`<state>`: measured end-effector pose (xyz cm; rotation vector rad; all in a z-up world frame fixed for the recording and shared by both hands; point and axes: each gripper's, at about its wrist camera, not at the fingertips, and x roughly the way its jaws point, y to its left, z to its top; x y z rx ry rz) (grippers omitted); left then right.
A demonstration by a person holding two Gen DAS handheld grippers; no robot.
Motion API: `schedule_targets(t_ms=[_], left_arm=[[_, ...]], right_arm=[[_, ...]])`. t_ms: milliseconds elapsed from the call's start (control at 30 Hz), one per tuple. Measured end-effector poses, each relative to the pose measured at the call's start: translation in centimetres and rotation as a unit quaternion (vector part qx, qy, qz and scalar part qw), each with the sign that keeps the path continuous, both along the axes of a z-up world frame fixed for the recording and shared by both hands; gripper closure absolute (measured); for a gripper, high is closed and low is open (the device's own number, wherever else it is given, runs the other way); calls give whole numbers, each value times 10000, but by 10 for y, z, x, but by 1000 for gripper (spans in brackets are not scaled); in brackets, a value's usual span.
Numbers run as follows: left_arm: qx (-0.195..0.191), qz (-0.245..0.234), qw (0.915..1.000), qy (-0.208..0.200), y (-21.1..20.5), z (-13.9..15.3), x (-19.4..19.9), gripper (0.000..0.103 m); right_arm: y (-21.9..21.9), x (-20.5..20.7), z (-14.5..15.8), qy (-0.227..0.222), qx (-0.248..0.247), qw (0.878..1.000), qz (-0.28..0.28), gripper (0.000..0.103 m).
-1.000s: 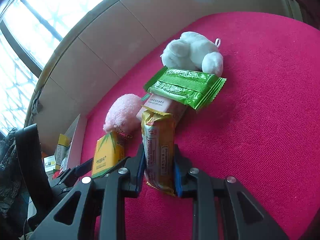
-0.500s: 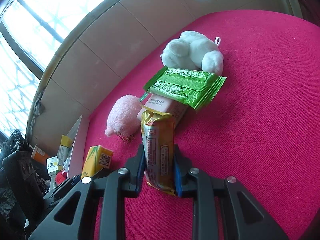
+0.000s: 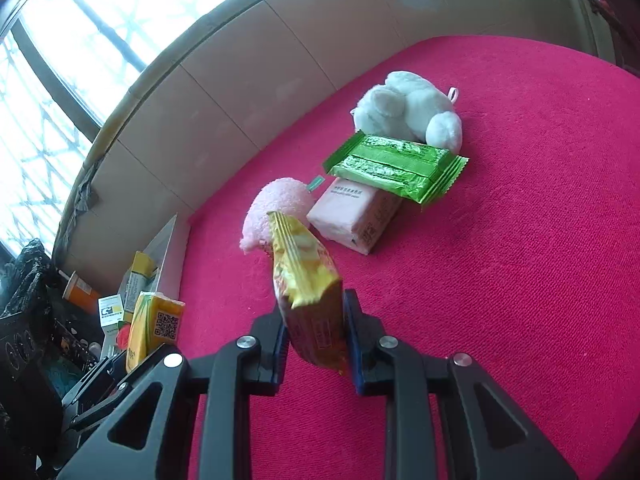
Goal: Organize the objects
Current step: 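Carry the tissue pack and snack bar over the white tray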
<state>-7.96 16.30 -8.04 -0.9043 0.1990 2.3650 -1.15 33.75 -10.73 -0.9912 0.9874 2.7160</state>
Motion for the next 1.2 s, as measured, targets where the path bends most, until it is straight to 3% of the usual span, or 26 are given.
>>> schedule_targets(t_ms=[200,867,1200], left_arm=[[91,43,9997,230,-10,10,7,53],[572,567,9960,382,-58,28,7,53],[659,660,9946,454,-71,32,9,53]], right_arm=[[-15,2,14,121,89,9997,203,81],[-65,8,66,591,440,9933,889,82],[-82,5,71,542,467,9917,1072,82]])
